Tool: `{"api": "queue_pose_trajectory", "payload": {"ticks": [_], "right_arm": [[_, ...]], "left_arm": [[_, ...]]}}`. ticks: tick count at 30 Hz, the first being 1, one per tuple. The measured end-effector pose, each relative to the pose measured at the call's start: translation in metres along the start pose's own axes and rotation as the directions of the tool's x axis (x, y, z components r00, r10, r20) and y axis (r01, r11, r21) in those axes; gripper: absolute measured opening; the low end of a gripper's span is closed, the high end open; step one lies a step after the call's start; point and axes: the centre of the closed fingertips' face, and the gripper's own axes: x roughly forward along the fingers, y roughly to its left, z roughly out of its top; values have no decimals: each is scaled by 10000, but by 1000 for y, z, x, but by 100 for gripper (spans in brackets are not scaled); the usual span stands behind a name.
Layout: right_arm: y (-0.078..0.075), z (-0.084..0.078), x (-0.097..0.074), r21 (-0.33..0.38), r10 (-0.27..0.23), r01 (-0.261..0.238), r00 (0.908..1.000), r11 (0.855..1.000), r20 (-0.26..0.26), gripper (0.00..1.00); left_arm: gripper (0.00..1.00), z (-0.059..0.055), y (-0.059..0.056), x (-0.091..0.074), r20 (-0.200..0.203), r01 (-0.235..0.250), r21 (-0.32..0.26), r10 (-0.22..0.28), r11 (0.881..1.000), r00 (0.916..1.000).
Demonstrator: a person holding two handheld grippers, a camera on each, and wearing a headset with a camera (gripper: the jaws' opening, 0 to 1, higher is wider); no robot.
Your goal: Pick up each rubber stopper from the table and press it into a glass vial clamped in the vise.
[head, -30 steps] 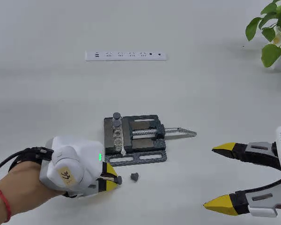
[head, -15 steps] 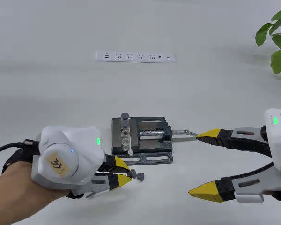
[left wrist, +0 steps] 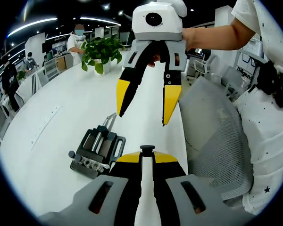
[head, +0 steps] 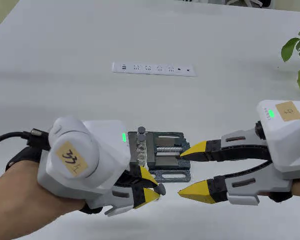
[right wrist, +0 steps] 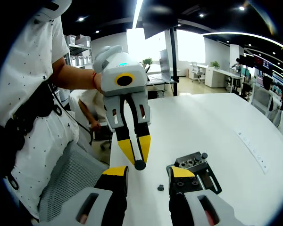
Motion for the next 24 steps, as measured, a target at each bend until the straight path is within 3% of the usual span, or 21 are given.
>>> {"api": "queue_pose_trajectory", "payload": {"ticks": [8, 24], "right_arm": [[13, 4, 7, -246, 751, -757, 9969, 9968, -227, 19], [19, 3, 12, -432, 1146, -1163, 9926, 9923, -413, 10]], "left_arm": [[4, 10, -4, -4, -12, 83, 345, -83, 9994, 10000], [4, 17, -10, -7, 134, 159, 554, -167, 9983, 9998]]}}
